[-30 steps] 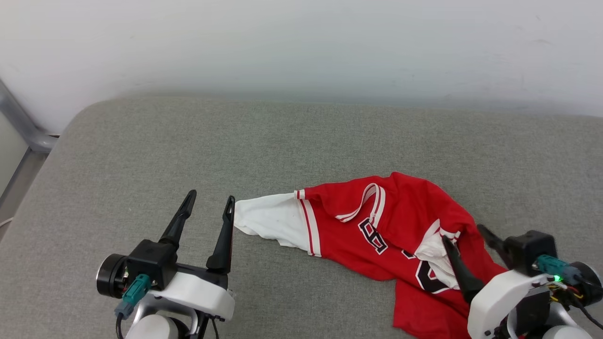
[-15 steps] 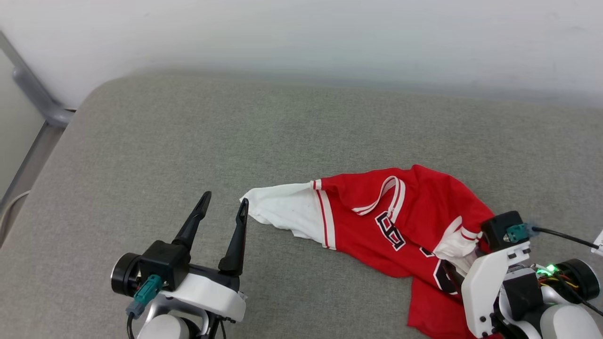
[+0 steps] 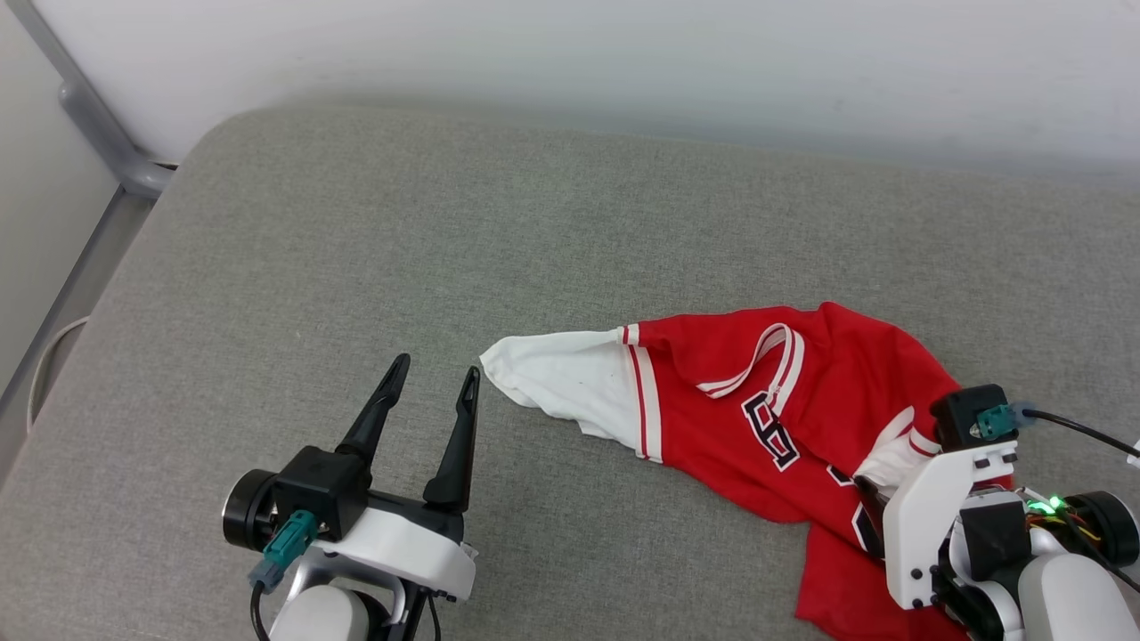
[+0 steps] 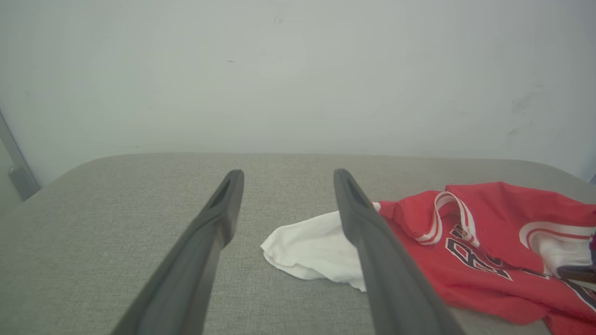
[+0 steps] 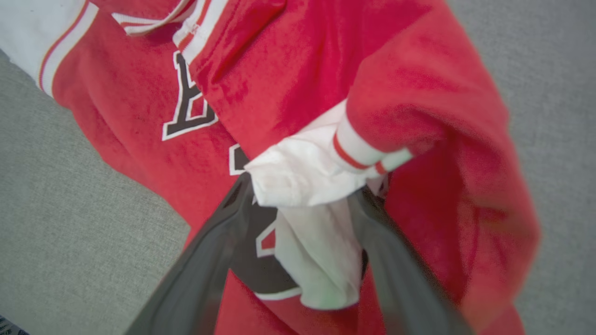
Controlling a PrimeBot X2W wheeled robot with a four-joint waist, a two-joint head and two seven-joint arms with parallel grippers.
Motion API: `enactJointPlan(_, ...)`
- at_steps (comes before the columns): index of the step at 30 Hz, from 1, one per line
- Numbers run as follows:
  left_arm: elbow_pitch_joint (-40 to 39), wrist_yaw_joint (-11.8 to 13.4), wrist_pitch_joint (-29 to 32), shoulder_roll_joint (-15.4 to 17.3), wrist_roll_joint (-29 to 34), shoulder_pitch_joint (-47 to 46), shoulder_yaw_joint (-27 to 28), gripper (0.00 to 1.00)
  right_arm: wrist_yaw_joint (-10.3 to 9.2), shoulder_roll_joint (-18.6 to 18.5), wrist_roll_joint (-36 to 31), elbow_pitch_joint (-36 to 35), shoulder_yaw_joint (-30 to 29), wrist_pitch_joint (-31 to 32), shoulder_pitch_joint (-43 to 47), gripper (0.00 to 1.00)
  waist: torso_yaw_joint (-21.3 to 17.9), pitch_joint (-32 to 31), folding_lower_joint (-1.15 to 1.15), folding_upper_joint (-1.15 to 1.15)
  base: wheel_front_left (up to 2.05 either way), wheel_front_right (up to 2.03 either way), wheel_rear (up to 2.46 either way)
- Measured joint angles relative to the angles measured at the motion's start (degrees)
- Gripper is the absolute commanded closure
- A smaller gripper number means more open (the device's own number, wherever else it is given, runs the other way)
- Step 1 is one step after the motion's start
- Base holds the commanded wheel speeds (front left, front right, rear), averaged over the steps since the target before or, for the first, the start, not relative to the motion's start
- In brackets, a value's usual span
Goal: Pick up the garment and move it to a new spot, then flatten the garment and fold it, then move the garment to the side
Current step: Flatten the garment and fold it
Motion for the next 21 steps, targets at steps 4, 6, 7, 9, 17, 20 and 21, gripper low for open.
enactJointPlan(4,0.35,-0.74,0.0,-0.78,0.9,-0.07,0.41,0.0,0.0,0.56,-0.46,1.48,-0.59,-1.18,-0.92,0.0,0.35,0.65,0.0,0.0,0.0,0.0,0.0)
enactJointPlan(6,0.49,-1.0,0.0,-1.16,1.21,-0.18,0.67,0.0,0.01,0.74,-0.73,2.3,-0.86,-1.77,-1.25,0.0,0.45,0.92,0.0,0.0,0.0,0.0,0.0)
enactJointPlan(7,0.56,-1.16,0.0,-1.36,1.35,-0.21,0.79,0.0,0.0,0.81,-0.74,2.57,-0.93,-2.05,-1.49,0.0,0.49,1.04,0.0,0.0,0.0,0.0,0.0)
enactJointPlan(9,0.75,-1.41,0.0,-1.77,1.54,-0.24,1.04,0.0,0.0,1.01,-0.74,3.18,-1.19,-2.68,-1.98,0.56,0.49,1.28,0.0,0.0,0.0,0.0,0.0)
enactJointPlan(17,1.99,-2.1,0.0,-2.59,2.48,-0.41,2.09,0.0,0.0,1.25,-1.02,4.78,-1.15,-7.23,-3.44,1.0,-0.4,0.79,0.0,0.0,0.0,0.0,0.0)
enactJointPlan(20,2.41,-2.5,0.0,-2.87,2.79,-0.2,2.42,0.0,0.0,0.99,-0.68,4.74,-0.89,-8.61,-3.45,1.0,-0.99,-0.19,0.0,0.0,0.0,0.0,0.0)
enactJointPlan(21,2.57,-2.58,0.0,-2.97,2.82,0.01,2.48,0.0,0.0,0.75,-0.58,4.41,-0.62,-8.88,-3.39,1.0,-1.18,-0.63,0.0,0.0,0.0,0.0,0.0)
